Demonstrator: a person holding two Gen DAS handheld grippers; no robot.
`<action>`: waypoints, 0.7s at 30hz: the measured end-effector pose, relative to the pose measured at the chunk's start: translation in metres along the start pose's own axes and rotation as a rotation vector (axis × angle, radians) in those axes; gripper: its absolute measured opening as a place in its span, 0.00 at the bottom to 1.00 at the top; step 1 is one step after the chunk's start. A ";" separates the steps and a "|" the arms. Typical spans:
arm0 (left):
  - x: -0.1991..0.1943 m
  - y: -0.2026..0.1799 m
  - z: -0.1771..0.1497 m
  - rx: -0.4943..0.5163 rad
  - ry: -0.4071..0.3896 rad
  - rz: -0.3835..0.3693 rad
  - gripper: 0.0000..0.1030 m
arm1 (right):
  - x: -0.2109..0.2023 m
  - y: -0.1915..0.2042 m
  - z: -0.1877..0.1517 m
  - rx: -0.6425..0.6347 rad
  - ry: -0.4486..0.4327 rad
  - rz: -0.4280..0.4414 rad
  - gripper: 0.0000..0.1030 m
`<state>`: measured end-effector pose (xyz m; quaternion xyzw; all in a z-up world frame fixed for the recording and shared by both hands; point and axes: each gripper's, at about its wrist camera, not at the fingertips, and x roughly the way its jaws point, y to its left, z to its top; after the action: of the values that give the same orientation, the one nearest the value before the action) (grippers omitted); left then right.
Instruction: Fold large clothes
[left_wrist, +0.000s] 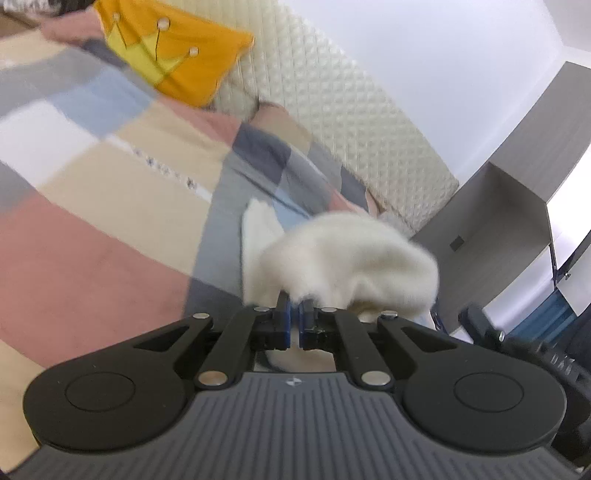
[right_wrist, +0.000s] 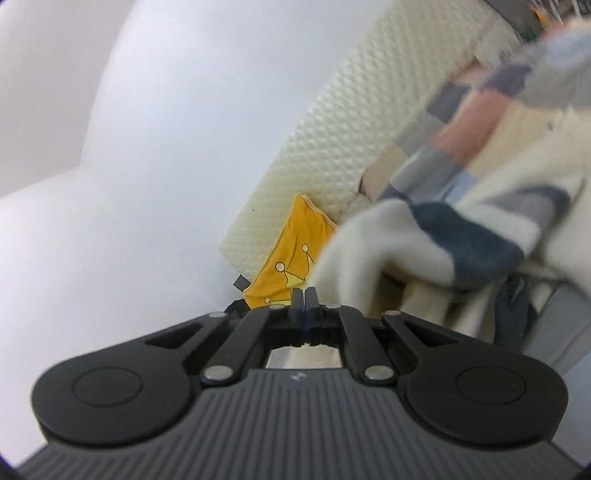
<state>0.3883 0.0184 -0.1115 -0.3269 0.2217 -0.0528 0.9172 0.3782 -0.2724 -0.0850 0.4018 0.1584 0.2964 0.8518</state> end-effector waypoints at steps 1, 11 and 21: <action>-0.011 -0.003 0.003 0.013 -0.007 -0.003 0.04 | -0.007 0.005 -0.004 -0.028 -0.002 -0.013 0.04; -0.069 0.003 -0.023 0.101 -0.016 0.013 0.04 | -0.011 0.023 -0.039 -0.207 0.111 -0.237 0.07; -0.045 0.058 -0.046 0.072 0.020 0.022 0.04 | 0.023 -0.011 -0.051 -0.030 0.234 -0.201 0.70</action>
<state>0.3254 0.0479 -0.1624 -0.2908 0.2326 -0.0538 0.9265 0.3743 -0.2330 -0.1265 0.3338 0.2913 0.2569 0.8589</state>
